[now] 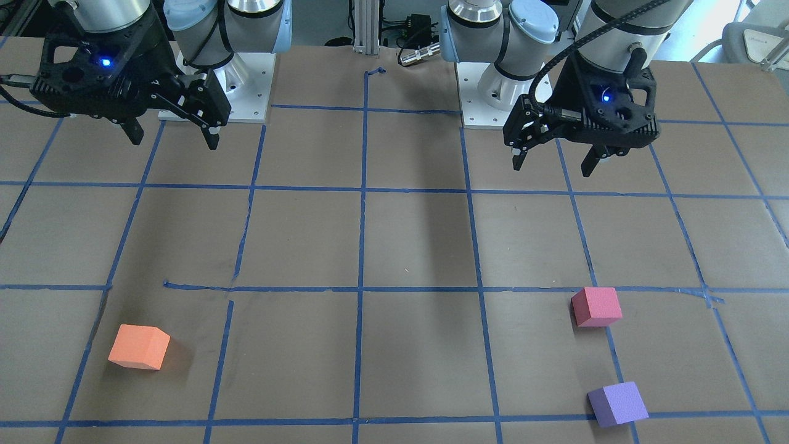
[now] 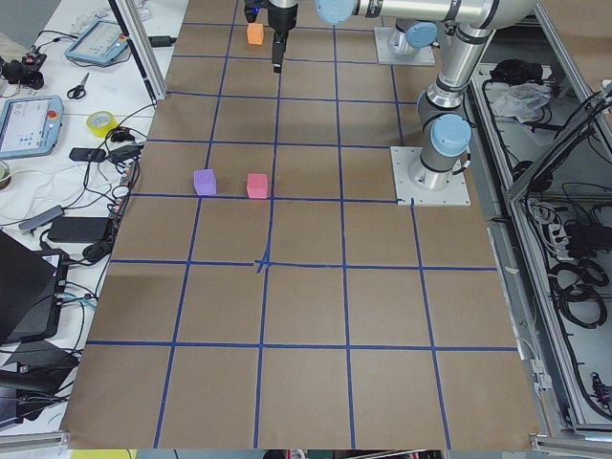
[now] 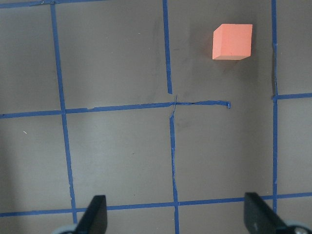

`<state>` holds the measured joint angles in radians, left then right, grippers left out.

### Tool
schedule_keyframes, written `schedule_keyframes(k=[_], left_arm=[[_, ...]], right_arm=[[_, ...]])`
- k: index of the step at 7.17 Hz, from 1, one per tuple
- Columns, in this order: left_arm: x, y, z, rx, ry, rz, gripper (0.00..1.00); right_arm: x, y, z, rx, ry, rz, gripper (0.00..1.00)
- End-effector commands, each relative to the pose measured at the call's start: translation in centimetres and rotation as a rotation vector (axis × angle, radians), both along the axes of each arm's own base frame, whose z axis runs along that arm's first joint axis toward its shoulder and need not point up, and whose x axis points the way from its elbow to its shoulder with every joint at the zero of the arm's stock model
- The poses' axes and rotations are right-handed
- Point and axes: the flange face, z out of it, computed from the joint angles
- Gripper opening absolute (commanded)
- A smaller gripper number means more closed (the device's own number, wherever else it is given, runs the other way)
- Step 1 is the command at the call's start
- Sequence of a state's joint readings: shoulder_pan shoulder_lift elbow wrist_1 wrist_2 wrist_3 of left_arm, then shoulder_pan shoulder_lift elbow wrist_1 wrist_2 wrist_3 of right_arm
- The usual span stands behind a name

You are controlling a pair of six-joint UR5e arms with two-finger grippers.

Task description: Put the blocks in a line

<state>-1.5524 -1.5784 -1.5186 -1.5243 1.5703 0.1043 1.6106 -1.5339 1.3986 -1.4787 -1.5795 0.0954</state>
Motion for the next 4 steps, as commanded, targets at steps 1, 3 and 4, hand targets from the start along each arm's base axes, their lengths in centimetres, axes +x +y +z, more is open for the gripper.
schedule_keyframes(k=[1, 3, 4], left_arm=[[-0.01, 0.04, 0.09, -0.003, 0.001, 0.000, 1.00], [0.06, 0.02, 0.09, -0.003, 0.001, 0.001, 1.00], [0.00, 0.06, 0.07, -0.001, 0.000, 0.000, 1.00]], right_arm=[[-0.02, 0.02, -0.17, 0.003, 0.002, 0.000, 1.00], [-0.22, -0.04, -0.18, 0.005, 0.000, 0.016, 1.00], [-0.16, -0.07, -0.26, 0.007, 0.002, 0.022, 1.00]])
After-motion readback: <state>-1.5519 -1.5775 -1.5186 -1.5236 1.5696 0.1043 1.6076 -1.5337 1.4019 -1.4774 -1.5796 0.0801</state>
